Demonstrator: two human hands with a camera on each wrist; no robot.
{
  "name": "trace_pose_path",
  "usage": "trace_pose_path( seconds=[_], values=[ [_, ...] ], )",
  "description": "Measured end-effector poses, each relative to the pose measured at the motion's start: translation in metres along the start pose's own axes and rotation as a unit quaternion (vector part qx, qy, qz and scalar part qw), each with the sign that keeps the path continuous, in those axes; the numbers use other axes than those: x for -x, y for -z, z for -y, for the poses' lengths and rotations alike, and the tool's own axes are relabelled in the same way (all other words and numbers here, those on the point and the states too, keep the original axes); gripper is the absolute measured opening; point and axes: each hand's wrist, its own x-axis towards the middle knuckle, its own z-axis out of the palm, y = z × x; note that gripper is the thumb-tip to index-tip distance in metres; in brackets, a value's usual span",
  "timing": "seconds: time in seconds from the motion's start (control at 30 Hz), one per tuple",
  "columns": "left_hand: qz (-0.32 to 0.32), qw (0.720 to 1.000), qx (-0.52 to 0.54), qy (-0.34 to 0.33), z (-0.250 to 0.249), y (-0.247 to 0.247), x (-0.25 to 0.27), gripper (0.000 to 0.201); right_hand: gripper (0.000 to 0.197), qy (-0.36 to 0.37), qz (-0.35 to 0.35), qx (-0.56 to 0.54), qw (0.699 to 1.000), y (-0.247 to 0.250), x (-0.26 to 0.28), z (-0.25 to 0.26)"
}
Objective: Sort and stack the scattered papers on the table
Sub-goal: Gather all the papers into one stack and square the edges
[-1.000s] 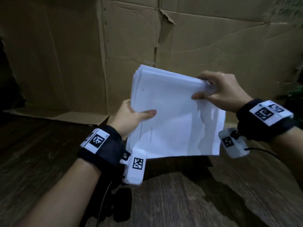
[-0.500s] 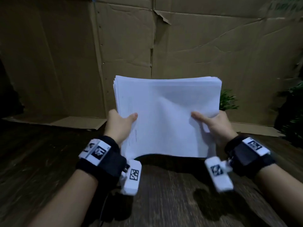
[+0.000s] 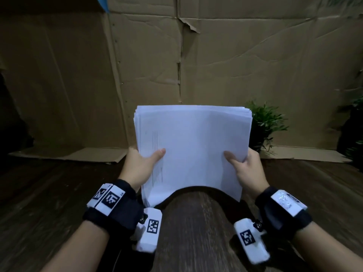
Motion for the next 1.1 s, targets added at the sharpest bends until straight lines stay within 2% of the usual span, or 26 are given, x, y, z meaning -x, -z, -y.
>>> trace_pose_path(
  seconds=[0.1, 0.37, 0.57, 0.6, 0.7, 0.73, 0.77, 0.87, 0.9, 1.1],
  values=[
    [0.011, 1.0, -0.009, 0.022, 0.013, -0.001, 0.0, 0.021, 0.022, -0.013, -0.001, 0.002, 1.0, 0.004, 0.0, -0.016],
    [-0.016, 0.996, 0.025, 0.09, 0.02, -0.005, -0.001, 0.023, 0.027, -0.052, 0.009, 0.0, 0.999, 0.01, -0.002, -0.028],
    [0.013, 0.986, 0.011, 0.167, 0.032, 0.006, 0.009, 0.026, 0.029, -0.157, 0.029, -0.049, 0.986, 0.018, 0.006, -0.039],
    [0.02, 0.983, 0.005, 0.182, 0.036, 0.007, 0.012, 0.026, 0.034, -0.169, 0.036, -0.054, 0.984, 0.019, 0.008, -0.043],
    [0.04, 0.974, 0.001, 0.223, 0.042, 0.009, 0.019, 0.028, 0.083, -0.184, 0.055, -0.066, 0.979, 0.021, 0.013, -0.047],
    [0.042, 0.974, -0.001, 0.225, 0.042, 0.008, 0.02, 0.029, 0.089, -0.18, 0.058, -0.068, 0.98, 0.021, 0.013, -0.047],
    [0.04, 0.975, -0.004, 0.219, 0.041, 0.007, 0.02, 0.029, 0.084, -0.174, 0.062, -0.065, 0.981, 0.02, 0.013, -0.046],
    [0.025, 0.982, -0.017, 0.185, 0.037, -0.003, 0.023, 0.023, 0.035, -0.14, 0.057, -0.043, 0.988, 0.015, 0.012, -0.04],
    [0.014, 0.984, -0.018, 0.178, 0.037, -0.006, 0.024, 0.022, 0.029, -0.122, 0.048, -0.034, 0.991, 0.012, 0.011, -0.038],
    [-0.044, 0.989, -0.023, 0.142, 0.025, -0.003, 0.021, 0.009, 0.032, -0.076, 0.018, -0.035, 0.996, 0.008, 0.002, -0.023]
  ],
)
